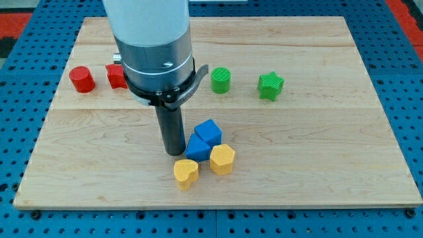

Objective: Place your arm horizontally to the green circle

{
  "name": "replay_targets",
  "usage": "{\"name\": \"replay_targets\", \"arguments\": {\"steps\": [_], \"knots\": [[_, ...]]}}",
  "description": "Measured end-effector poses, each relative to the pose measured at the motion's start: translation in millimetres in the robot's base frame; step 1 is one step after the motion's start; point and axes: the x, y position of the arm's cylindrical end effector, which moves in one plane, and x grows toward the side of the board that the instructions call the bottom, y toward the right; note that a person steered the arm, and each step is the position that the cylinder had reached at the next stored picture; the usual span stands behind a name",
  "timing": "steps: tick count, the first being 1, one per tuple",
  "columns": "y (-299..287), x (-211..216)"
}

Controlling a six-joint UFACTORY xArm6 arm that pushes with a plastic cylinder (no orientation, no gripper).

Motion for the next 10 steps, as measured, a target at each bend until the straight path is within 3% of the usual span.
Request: {"name": "replay_targets", "arguments": {"steps": [2, 4, 5, 8, 10], "knots": [[0, -27], [-68, -38], [-74, -48], [-70, -70], [-45, -126]]}}
